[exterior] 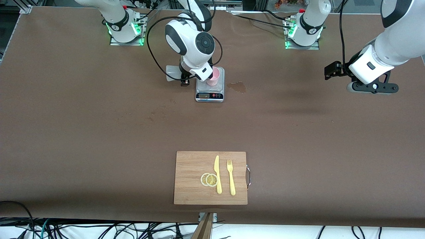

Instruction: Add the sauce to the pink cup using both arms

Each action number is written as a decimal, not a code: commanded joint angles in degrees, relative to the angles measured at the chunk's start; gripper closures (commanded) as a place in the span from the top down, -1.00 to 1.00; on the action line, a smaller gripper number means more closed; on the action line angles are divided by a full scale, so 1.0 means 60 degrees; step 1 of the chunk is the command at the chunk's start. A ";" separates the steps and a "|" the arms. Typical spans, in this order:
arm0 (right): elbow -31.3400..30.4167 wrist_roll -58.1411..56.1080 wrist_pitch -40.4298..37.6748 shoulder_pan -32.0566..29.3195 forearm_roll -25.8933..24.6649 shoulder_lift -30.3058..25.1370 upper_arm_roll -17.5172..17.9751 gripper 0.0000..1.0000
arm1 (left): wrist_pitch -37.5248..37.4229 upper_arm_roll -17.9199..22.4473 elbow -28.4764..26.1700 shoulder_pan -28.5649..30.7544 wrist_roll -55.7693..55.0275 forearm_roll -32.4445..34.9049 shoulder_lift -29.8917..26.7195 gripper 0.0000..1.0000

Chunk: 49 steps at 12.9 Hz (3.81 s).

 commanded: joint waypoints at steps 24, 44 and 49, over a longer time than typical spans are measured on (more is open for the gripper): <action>0.0256 -0.4866 -0.1361 -0.4285 0.5509 -0.1329 -0.0312 -0.88 | -0.0166 0.0011 0.0064 -0.0045 -0.0044 -0.0082 -0.0075 1.00; 0.0285 -1.7529 -0.4572 -0.9974 1.0359 0.3342 -0.1015 -0.88 | -0.0561 0.0026 0.0035 -0.0045 0.0117 -0.0111 0.0027 1.00; 0.0285 -1.8012 -0.4542 -0.9344 1.1562 0.4339 -0.1001 -0.77 | -0.0576 0.0026 0.0020 -0.0002 0.0132 -0.0111 0.0013 1.00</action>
